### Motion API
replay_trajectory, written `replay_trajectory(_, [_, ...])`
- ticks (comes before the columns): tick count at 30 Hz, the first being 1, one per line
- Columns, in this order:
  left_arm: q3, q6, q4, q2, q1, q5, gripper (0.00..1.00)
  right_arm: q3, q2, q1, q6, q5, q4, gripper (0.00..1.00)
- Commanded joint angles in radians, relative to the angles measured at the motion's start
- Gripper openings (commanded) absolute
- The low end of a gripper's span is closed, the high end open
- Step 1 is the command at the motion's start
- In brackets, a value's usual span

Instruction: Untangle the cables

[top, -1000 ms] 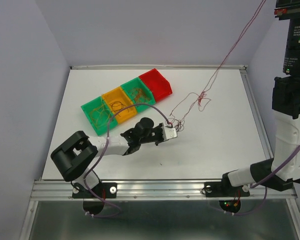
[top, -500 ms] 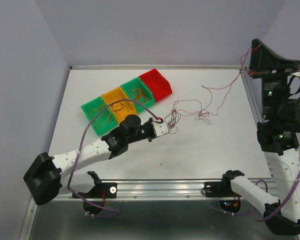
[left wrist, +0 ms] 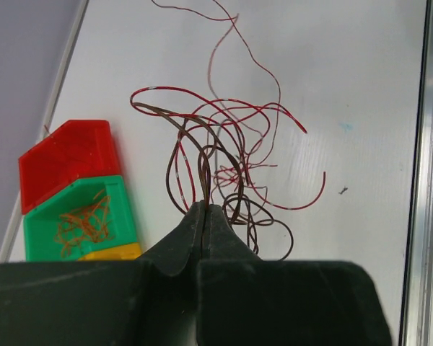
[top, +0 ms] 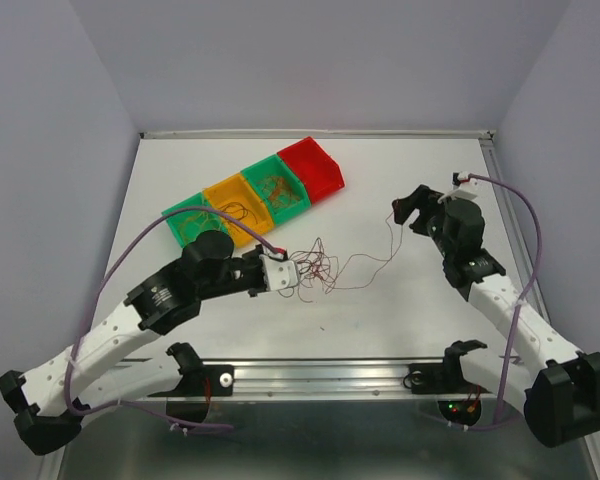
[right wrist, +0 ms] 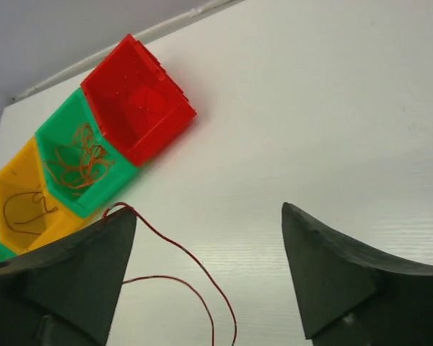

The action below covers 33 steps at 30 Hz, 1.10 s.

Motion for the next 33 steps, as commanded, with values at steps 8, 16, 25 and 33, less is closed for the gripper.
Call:
replay_trajectory(8, [0.228, 0.038, -0.246, -0.052, 0.0, -0.012, 0.0, -0.301, -0.011, 0.008, -0.069, -0.863, 0.682, 1.0])
replay_trajectory(16, [0.289, -0.008, -0.231, -0.024, 0.0, -0.168, 0.0, -0.25, -0.087, 0.018, -0.032, -0.574, 0.545, 1.0])
replay_trajectory(25, [0.274, -0.094, 0.015, -0.165, 0.0, -0.938, 0.0, -0.037, -0.098, 0.017, -0.001, -0.069, -0.196, 1.0])
replay_trajectory(33, [0.353, -0.079, -0.02, -0.203, 0.003, -0.925, 0.0, 0.055, -0.031, 0.017, -0.018, 0.162, -0.418, 1.0])
